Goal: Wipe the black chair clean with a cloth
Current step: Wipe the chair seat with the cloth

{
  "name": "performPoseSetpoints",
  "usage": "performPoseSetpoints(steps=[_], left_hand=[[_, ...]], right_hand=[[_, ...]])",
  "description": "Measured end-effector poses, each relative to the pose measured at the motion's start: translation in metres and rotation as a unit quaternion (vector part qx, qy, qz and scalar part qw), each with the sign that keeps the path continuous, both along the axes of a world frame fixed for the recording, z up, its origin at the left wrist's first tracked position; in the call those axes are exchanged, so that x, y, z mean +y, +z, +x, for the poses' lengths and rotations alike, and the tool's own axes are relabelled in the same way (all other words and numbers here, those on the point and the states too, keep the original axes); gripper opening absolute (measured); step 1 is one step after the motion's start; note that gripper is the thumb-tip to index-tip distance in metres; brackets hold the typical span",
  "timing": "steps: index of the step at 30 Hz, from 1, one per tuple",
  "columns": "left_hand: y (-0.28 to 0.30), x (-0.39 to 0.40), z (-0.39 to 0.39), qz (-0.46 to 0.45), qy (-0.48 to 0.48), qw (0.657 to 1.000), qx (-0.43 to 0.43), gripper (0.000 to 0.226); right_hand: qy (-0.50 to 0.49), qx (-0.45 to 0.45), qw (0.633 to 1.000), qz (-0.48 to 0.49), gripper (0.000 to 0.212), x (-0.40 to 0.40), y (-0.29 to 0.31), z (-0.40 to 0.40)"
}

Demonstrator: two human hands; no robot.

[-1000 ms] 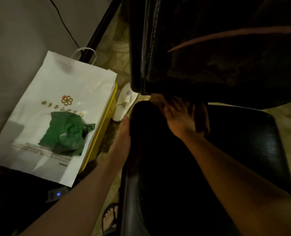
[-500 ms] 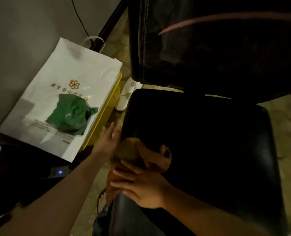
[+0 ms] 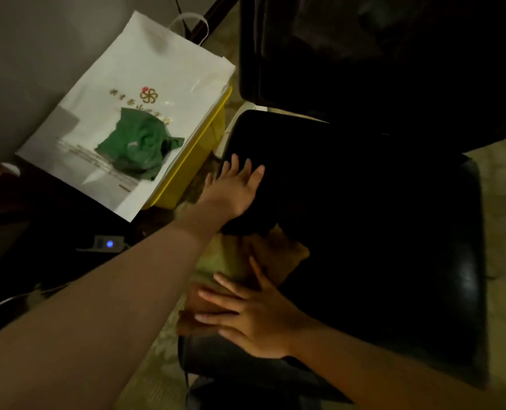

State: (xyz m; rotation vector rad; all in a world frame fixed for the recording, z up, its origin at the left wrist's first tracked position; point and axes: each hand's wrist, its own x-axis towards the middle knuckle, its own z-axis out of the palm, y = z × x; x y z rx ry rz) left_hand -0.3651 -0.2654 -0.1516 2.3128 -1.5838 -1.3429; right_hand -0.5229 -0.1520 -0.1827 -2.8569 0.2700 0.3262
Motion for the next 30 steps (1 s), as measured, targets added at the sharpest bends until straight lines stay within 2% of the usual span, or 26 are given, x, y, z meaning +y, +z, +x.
performPoseSetpoints(steps=[2, 3, 6, 8, 9, 11, 16, 20, 23, 25, 28, 29, 30], left_hand=[[-0.010, 0.001, -0.002, 0.006, -0.018, 1.000, -0.022, 0.059], [-0.013, 0.001, 0.000, 0.007, -0.023, 0.999, -0.031, 0.059], [-0.016, -0.002, 0.008, -0.002, -0.055, 0.997, -0.059, 0.056], [-0.014, -0.003, 0.013, -0.016, -0.075, 0.995, -0.062, 0.057], [-0.012, 0.000, 0.014, -0.026, -0.090, 0.993, -0.071, 0.057], [-0.005, 0.014, 0.015, -0.051, -0.112, 0.988, -0.089, 0.056], [0.006, 0.075, 0.003, -0.076, -0.120, 0.988, -0.063, 0.055], [0.007, 0.104, -0.008, -0.048, -0.109, 0.991, -0.063, 0.057], [0.008, 0.116, -0.022, -0.047, -0.086, 0.993, -0.061, 0.058], [0.008, 0.117, -0.029, -0.044, -0.058, 0.996, -0.047, 0.060], [0.006, 0.104, -0.042, -0.017, -0.018, 0.999, -0.041, 0.063], [0.006, 0.099, -0.047, -0.009, -0.009, 0.999, -0.042, 0.065], [0.006, 0.095, -0.054, 0.000, -0.002, 0.999, -0.041, 0.066]], right_hand=[[0.003, -0.052, 0.998, 0.039, 0.042, -0.011, -0.001, 0.004], [-0.012, -0.054, 0.998, 0.010, 0.042, -0.025, -0.004, 0.013], [-0.200, -0.026, 0.979, 0.010, 0.043, -0.074, 0.008, 0.054], [-0.274, 0.045, 0.961, 0.019, 0.044, -0.071, 0.002, 0.071], [-0.273, 0.064, 0.959, 0.035, 0.044, -0.060, 0.003, 0.074], [-0.212, 0.079, 0.973, 0.048, 0.044, -0.023, 0.015, 0.068], [-0.083, 0.088, 0.985, 0.124, 0.045, 0.084, 0.013, 0.017], [-0.061, 0.072, 0.991, 0.098, 0.042, 0.086, 0.018, 0.006], [-0.215, 0.132, 0.967, 0.037, 0.055, 0.053, 0.016, 0.042], [-0.302, 0.142, 0.943, 0.000, 0.065, 0.046, -0.023, 0.077], [-0.432, 0.199, 0.868, -0.144, 0.064, 0.062, -0.028, 0.089], [-0.394, 0.178, 0.895, -0.110, 0.062, 0.074, -0.022, 0.081], [-0.316, 0.129, 0.940, -0.022, 0.058, 0.090, -0.013, 0.066]])
